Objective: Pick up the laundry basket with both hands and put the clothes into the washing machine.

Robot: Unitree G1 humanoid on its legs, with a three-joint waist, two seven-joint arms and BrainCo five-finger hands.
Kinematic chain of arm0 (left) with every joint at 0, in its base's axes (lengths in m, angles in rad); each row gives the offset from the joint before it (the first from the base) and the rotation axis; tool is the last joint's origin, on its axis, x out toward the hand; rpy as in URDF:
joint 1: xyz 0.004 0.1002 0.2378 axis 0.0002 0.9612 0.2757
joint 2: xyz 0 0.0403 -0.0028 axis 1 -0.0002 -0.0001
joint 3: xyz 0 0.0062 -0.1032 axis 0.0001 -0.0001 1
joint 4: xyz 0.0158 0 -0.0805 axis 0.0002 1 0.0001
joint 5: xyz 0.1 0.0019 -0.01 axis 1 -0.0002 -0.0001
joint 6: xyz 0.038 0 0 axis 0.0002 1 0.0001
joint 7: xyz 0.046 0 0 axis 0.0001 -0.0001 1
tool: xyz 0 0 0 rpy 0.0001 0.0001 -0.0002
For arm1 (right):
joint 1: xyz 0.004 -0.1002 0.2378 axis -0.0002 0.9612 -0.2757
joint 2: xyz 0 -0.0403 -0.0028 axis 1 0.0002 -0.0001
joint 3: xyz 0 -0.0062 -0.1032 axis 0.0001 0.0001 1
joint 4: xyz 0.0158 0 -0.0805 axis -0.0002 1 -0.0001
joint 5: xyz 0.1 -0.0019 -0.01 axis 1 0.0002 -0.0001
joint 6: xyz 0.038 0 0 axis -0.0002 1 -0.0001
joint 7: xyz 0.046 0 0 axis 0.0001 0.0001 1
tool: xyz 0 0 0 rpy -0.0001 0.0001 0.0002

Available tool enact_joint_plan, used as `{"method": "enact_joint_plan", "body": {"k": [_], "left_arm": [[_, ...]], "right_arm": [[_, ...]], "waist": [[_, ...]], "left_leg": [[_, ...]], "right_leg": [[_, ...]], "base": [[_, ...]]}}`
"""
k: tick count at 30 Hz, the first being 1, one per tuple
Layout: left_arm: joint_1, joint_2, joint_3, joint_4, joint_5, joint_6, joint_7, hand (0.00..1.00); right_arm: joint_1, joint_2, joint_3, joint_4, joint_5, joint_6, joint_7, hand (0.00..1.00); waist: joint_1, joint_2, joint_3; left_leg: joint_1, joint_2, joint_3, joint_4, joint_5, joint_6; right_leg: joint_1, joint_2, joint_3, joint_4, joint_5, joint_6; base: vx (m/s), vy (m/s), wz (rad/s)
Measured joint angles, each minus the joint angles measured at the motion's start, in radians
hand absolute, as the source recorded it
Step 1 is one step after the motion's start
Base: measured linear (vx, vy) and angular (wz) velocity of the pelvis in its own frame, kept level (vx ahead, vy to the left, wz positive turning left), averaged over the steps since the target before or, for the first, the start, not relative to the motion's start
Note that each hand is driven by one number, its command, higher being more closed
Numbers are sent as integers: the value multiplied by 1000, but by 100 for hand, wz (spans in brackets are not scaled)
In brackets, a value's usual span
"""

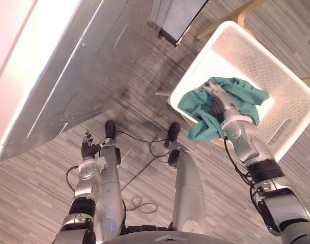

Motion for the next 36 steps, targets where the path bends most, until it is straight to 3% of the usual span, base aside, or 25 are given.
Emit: {"method": "enact_joint_plan", "body": {"k": [3, 4, 5, 6, 7, 9, 15, 20, 23, 26, 31, 36], "left_arm": [[-1, -21, 0, -17, -20, 0, 25, 0], [-4, -33, 0, -27, -21, -1, 39, 0], [-12, -44, -1, -32, -20, -2, 53, 0], [-16, -49, -1, -32, -20, -2, 64, 0], [-26, -58, -1, -31, -21, -1, 78, 0], [-35, -70, -1, -29, -26, -1, 88, 0], [-68, -68, -8, 5, -47, -5, 98, 0], [-85, -69, -26, 20, -59, -7, 100, 0], [-95, -68, -39, 30, -70, -8, 101, 0], [-97, -72, -61, 33, -77, -9, 104, 0], [-95, -87, -83, 48, -78, -2, 107, 0], [-47, -100, -109, 66, -77, 9, 107, 0]], "right_arm": [[-7, 128, -242, 15, 275, 10, -130, 100], [-26, 180, -353, 48, 446, -13, -205, 100], [-47, 218, -446, 85, 658, -66, -274, 100], [-59, 234, -487, 98, 751, -95, -299, 100], [-89, 245, -548, 128, 943, -159, -320, 100], [-143, 244, -612, 169, 1197, -244, -338, 100], [-262, 209, -642, 225, 1553, -345, -335, 100], [-311, 221, -637, 219, 1719, -430, -335, 100], [-302, 268, -585, 114, 1787, -492, -336, 100], [-274, 345, -483, -69, 1790, -532, -342, 100], [-204, 498, -266, -286, 1732, -558, -361, 100], [-80, 595, -99, -409, 1672, -559, -374, 100]], "waist": [[5, 2, 2], [6, 9, 5], [9, 11, 7], [10, 14, 9], [10, 27, 19], [13, 44, 34], [17, 60, 43], [18, 66, 46], [15, 68, 47], [9, 83, 55], [14, 86, 56], [8, 89, 55]], "left_leg": [[-40, -5, -7, 21, 2, -3], [-57, -9, -18, 42, 2, -3], [-73, -15, -23, 55, 1, -1], [-79, -20, -26, 60, 1, -1], [-87, -24, -33, 73, 0, 0], [-89, -29, -35, 86, -2, 3], [-113, -27, -31, 97, -3, 12], [-119, -26, -28, 96, 5, 3], [-119, -23, -24, 103, 9, -4], [-112, -20, -24, 105, 11, -8], [-70, -16, -11, 101, 5, -7], [76, -15, 8, 50, -8, -11]], "right_leg": [[-33, -2, -4, 15, -1, 0], [-44, -6, -6, 36, -9, 1], [-60, -16, -9, 55, -17, 2], [-66, -20, -8, 66, -21, 3], [-69, -27, -10, 82, -27, 5], [-70, -36, -14, 99, -35, 3], [-108, -42, -2, 120, -45, 5], [-125, -43, 0, 136, -42, 9], [-136, -42, 5, 156, -43, 2], [-137, -40, 9, 168, -44, -1], [-121, -39, 27, 187, -64, -7], [25, -37, 19, 132, -66, -8]], "base": [[36, 14, 5], [37, 4, 20], [34, 6, 22], [27, 7, 22], [17, 4, 18], [5, -4, 10], [0, -5, -2], [42, -12, 0], [56, -13, -3], [40, -14, -2], [9, -7, -2], [25, 14, -3]]}}
